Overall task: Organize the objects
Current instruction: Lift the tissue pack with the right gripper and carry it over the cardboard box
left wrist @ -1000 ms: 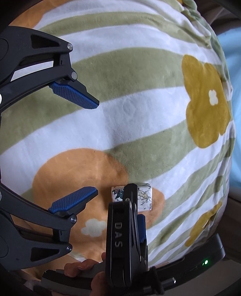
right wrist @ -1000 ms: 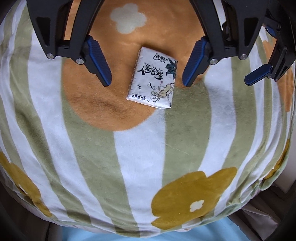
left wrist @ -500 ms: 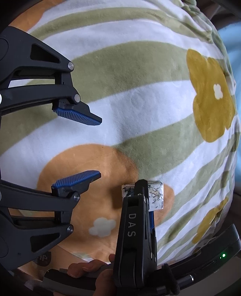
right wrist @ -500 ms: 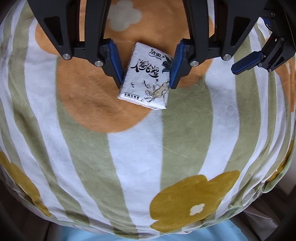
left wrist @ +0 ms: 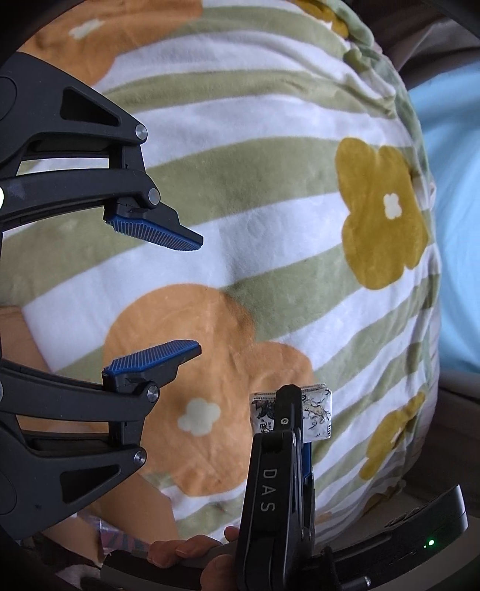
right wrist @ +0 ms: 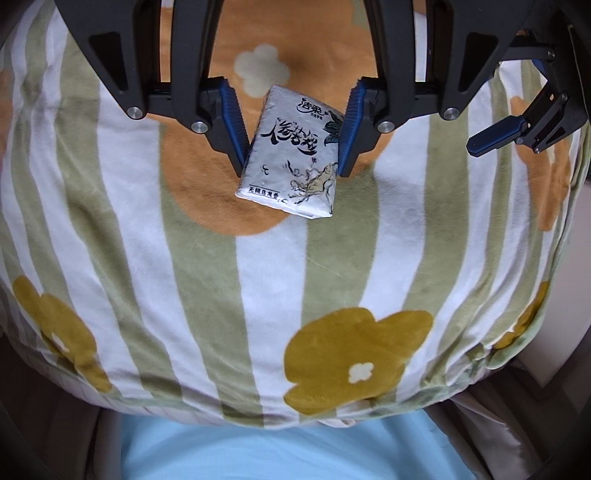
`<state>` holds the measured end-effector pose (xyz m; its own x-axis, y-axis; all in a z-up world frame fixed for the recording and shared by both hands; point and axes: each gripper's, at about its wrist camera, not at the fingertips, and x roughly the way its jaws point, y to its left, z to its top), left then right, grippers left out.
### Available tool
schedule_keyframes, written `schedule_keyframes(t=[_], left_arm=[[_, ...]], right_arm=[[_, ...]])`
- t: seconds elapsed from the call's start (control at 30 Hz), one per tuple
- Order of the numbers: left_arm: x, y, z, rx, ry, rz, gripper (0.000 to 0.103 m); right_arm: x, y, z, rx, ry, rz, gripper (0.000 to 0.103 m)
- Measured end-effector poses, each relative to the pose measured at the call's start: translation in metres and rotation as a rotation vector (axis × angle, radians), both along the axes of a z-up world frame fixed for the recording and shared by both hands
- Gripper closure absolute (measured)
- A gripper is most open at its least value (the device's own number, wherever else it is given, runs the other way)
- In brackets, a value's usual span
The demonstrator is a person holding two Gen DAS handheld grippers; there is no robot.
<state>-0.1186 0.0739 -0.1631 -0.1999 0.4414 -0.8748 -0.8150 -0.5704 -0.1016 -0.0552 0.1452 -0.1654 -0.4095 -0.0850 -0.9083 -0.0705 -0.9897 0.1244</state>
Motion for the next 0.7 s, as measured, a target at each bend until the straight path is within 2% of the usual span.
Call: schedule_keyframes(t=[0.23, 0.43, 0.7], left_arm=[[0.028, -0.020, 0.047, 0.008, 0.054, 0.055, 0.055], [0.066, -0.044, 0.082, 0.039, 0.064, 0.114, 0.055], [0.123, -0.069, 0.101, 0.066, 0.058, 0.154, 0.055]], right_arm=[[0.025, -0.002, 0.050, 0.016, 0.067, 0.057, 0.060], [0.068, 0.006, 0.089, 0.013, 0.116, 0.090, 0.060], [0.129, 0.015, 0.116, 0.020, 0.131, 0.137, 0.060]])
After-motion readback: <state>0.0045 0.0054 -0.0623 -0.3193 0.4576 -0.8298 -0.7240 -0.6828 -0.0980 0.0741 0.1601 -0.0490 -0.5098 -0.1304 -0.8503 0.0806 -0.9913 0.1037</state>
